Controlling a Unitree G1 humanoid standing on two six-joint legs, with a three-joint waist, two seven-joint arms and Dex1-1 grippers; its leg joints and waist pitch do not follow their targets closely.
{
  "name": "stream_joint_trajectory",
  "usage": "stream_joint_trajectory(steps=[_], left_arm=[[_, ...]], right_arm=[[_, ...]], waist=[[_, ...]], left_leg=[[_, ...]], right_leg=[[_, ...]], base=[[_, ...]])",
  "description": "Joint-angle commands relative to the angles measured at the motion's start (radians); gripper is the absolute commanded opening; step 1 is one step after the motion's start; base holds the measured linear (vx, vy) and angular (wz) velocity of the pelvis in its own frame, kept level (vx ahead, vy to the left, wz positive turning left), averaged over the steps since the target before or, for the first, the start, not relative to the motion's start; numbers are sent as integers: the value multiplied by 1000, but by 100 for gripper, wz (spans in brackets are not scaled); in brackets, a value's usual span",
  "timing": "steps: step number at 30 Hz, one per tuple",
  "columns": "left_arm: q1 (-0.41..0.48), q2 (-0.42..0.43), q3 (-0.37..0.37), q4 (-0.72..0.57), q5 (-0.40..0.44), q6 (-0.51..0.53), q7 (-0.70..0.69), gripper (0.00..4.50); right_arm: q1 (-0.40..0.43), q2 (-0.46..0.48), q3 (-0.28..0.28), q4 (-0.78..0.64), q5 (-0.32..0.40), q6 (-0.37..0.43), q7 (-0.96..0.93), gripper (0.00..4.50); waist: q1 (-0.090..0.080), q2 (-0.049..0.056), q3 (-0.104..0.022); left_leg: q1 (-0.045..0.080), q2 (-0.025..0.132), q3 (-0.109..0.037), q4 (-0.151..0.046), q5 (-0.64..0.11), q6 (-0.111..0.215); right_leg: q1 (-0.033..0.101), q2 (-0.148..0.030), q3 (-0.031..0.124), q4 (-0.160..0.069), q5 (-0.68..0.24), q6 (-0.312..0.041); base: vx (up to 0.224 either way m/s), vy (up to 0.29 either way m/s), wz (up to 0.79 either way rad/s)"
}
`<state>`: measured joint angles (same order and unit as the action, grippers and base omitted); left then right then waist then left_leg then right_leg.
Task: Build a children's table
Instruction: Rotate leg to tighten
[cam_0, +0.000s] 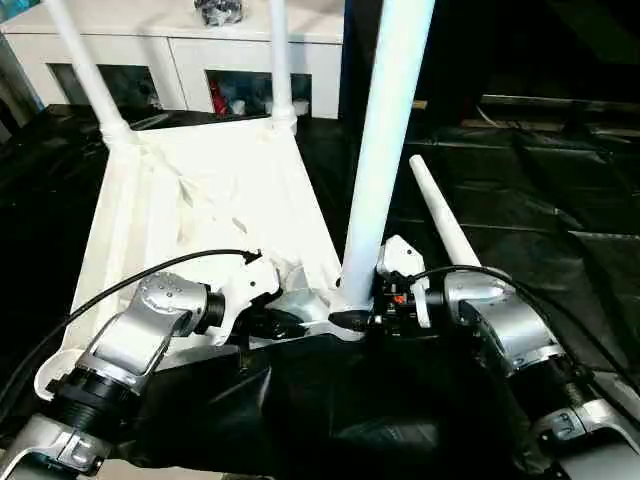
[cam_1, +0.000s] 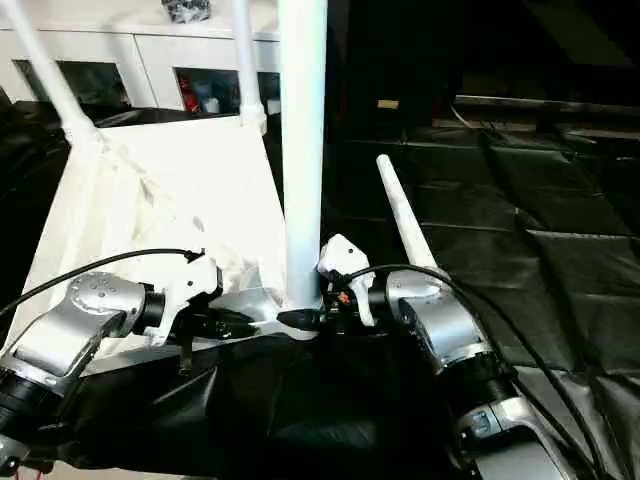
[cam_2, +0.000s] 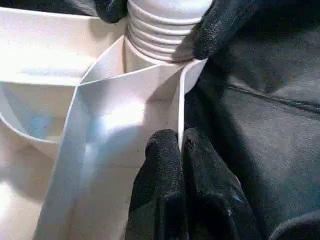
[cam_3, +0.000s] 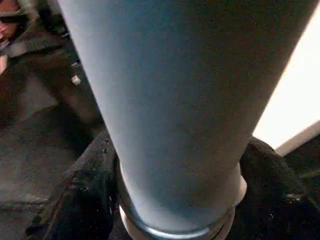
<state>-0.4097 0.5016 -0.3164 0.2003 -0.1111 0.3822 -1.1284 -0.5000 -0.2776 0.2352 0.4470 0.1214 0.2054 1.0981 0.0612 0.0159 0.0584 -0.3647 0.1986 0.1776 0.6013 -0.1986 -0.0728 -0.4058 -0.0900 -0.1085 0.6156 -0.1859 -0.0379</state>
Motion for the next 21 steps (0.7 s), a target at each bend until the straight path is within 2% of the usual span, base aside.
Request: stream_joint_trajectory(steps=[1, 2, 3, 4, 5, 6, 8, 9, 11, 12, 13, 14, 17, 18, 21], left_arm=[[-26, -58, 14, -12, 1, 18, 86, 0], [-34, -74, 21, -3, 12, 27, 124, 0], [-40, -85, 27, 2, 19, 39, 151, 0], [-62, -139, 59, 19, 33, 89, 260, 0], [-76, -179, 84, 29, 37, 125, 333, 0], [-89, -212, 102, 36, 39, 156, 388, 0], [-99, -244, 118, 41, 40, 178, 438, 0], [-105, -267, 131, 45, 39, 187, 474, 0], [-122, -354, 161, 66, 44, 207, 590, 0], [-122, -354, 161, 66, 44, 207, 590, 0], [-123, -361, 159, 68, 48, 207, 599, 0], [-121, -364, 153, 70, 53, 205, 600, 0], [-105, -349, 103, 58, 72, 172, 555, 0], [-99, -336, 89, 48, 74, 162, 537, 0], [-73, -285, 50, 16, 70, 132, 443, 0]], right_arm=[[-4, 63, -12, 49, -9, 7, -127, 275], [-11, 83, -26, 73, -19, 8, -184, 275], [-17, 95, -34, 90, -26, 10, -222, 275], [-36, 138, -60, 146, -39, 9, -332, 274], [-47, 164, -74, 179, -42, 13, -394, 274], [-59, 189, -85, 210, -48, 17, -456, 274], [-71, 211, -94, 238, -53, 20, -510, 274], [-80, 226, -99, 257, -57, 22, -543, 274], [-108, 287, -105, 328, -73, 2, -627, 274], [-108, 287, -105, 328, -73, 2, -627, 274], [-111, 295, -105, 335, -73, -3, -627, 330], [-113, 302, -105, 339, -72, -7, -624, 344], [-126, 326, -110, 350, -63, -15, -596, 350], [-128, 324, -106, 353, -67, -27, -591, 380], [-126, 294, -83, 328, -82, -57, -537, 380]], waist=[[-3, 4, -68], [-5, 5, -65], [-10, 2, -62], [-14, 1, -66], [-19, 2, -63], [-25, 3, -62], [-31, 0, -66], [-34, -4, -66], [-34, -4, -67], [-36, -5, -66], [-30, -4, -70], [-31, -4, -70], [-30, -4, -72], [-33, -4, -73], [-34, 0, -71]], left_leg=[[8, 35, -10, -72, -155, 33], [9, 36, -10, -73, -164, 25], [8, 32, -11, -76, -197, 12], [5, 32, -13, -75, -190, 2], [3, 33, -13, -77, -192, -2], [8, 31, -15, -76, -212, -13], [2, 27, -16, -73, -194, -10], [-4, 26, -15, -72, -188, 2], [-1, 24, -14, -69, -178, 14], [0, 22, -12, -67, -175, 18], [4, 23, -12, -66, -165, 26], [0, 24, -13, -67, -156, 33], [-4, 26, -15, -68, -129, 52], [-2, 27, -14, -68, -132, 54], [0, 28, -15, -70, -161, 53]], right_leg=[[60, -61, 62, -73, -200, -203], [57, -60, 63, -76, -220, -199], [60, -62, 60, -85, -291, -179], [64, -63, 60, -82, -308, -163], [61, -63, 60, -84, -316, -161], [57, -61, 57, -91, -352, -155], [63, -62, 57, -88, -335, -156], [66, -62, 56, -89, -338, -147], [61, -61, 58, -93, -332, -146], [58, -60, 57, -94, -331, -152], [58, -59, 57, -93, -311, -156], [61, -60, 58, -90, -289, -159], [64, -58, 58, -81, -219, -173], [63, -57, 58, -80, -206, -180], [63, -59, 58, -81, -222, -186]], base=[[0, 0, 0], [0, 0, 0], [0, 0, 0], [0, 0, 0], [0, 0, 0], [0, 0, 0], [0, 0, 0], [0, 0, 0], [0, 0, 0], [0, 0, 0], [0, 0, 0], [0, 0, 0], [0, 0, 0], [0, 0, 0], [0, 0, 0]])
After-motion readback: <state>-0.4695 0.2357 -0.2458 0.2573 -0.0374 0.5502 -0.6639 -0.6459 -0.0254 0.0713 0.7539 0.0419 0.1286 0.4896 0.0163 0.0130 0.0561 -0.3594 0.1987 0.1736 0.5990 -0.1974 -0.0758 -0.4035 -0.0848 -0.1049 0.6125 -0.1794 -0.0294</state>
